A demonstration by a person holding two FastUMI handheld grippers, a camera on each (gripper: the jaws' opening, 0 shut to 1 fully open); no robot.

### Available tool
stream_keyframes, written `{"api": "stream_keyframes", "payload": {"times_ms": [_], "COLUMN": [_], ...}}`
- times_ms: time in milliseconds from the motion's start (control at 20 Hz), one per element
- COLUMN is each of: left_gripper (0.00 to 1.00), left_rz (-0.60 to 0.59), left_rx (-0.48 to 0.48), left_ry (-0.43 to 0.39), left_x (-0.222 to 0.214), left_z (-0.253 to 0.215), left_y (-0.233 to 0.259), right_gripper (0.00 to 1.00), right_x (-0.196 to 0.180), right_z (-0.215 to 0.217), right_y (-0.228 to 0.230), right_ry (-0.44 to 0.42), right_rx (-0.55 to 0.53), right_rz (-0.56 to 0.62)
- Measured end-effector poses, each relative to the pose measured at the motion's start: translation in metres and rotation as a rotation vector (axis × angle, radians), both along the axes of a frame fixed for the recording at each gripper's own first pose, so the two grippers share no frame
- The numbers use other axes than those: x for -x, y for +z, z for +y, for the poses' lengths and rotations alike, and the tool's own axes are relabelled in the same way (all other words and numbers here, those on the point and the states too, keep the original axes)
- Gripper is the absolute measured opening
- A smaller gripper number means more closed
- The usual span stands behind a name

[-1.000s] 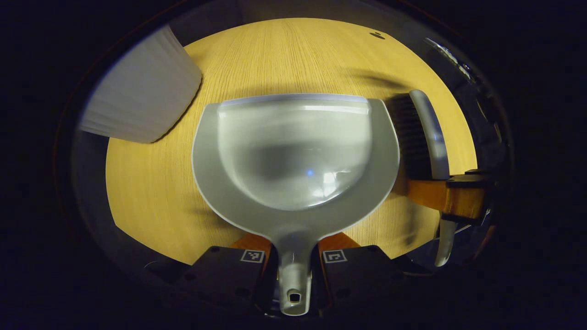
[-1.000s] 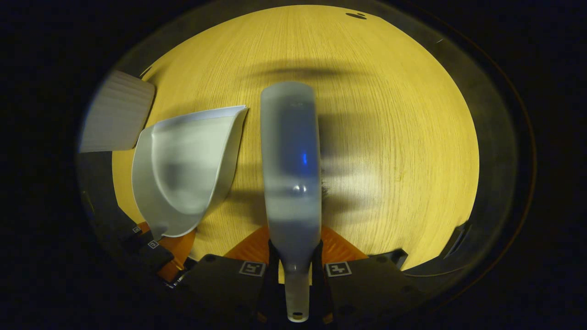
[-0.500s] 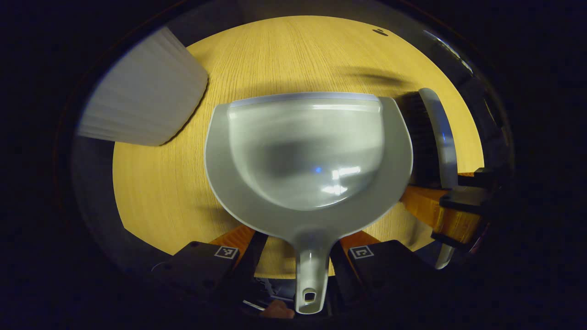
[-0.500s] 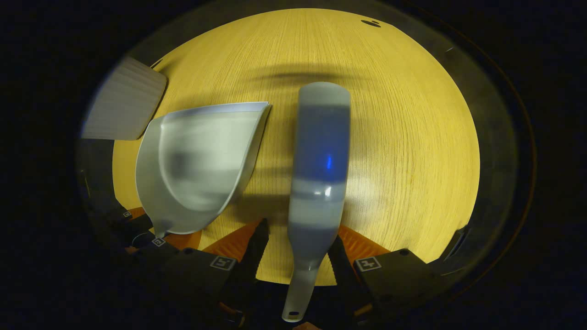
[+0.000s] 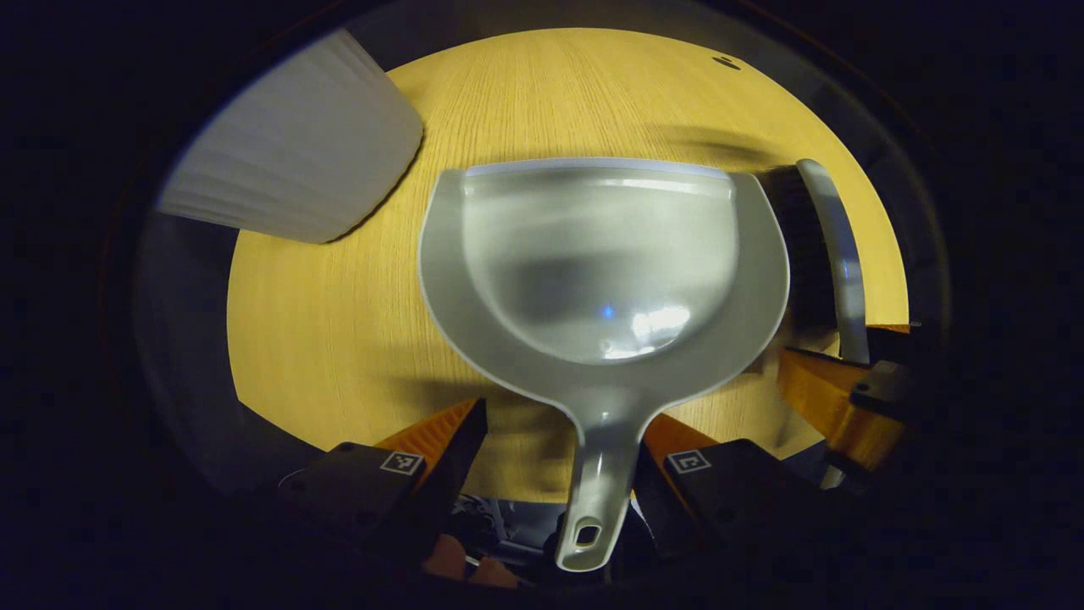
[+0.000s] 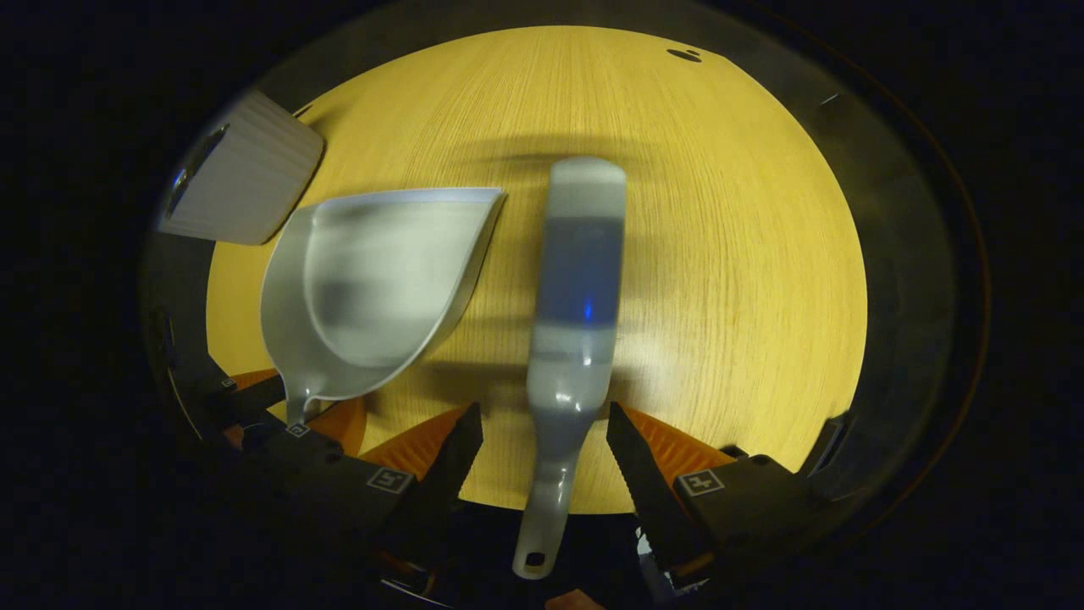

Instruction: Pick up the small broom and dustpan from the desktop, sweep the trash into the dustpan with the broom, and then empty the trash into the garbage bin.

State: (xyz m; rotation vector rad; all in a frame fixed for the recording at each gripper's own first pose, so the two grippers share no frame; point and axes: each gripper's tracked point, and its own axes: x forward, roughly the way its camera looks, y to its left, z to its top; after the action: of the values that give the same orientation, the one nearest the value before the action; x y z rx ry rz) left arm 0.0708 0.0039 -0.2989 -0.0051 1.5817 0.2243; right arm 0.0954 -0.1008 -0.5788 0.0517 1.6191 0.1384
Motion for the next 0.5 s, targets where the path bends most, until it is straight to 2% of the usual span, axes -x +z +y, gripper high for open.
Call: {"api": "stream_keyframes", "payload": {"times_ms": [50, 100, 500], "left_gripper": [0.89, 0.87, 0.87], "left_rz": [-0.002, -0.02, -0.253], "left_rx": [0.003, 0.007, 0.038], "left_ry": [-0.002, -0.012, -0.166], "left_x": [0.001, 0.001, 0.003], "left_z": [-0.002, -0.001, -0.018], "left_y": [0.001, 0.004, 0.067], "right_gripper": [0.97, 0.97, 0.97], "right_x": [-0.001, -0.002, 0.003], "right_z": [-0.001, -0.002, -0.007], "right_y": [0.006, 0.012, 0.071], "right_ry": [-0.014, -0.021, -0.054], "right_rx": [-0.01, -0.021, -0.085], "right_rz": [-0.011, -0.023, -0.15]}}
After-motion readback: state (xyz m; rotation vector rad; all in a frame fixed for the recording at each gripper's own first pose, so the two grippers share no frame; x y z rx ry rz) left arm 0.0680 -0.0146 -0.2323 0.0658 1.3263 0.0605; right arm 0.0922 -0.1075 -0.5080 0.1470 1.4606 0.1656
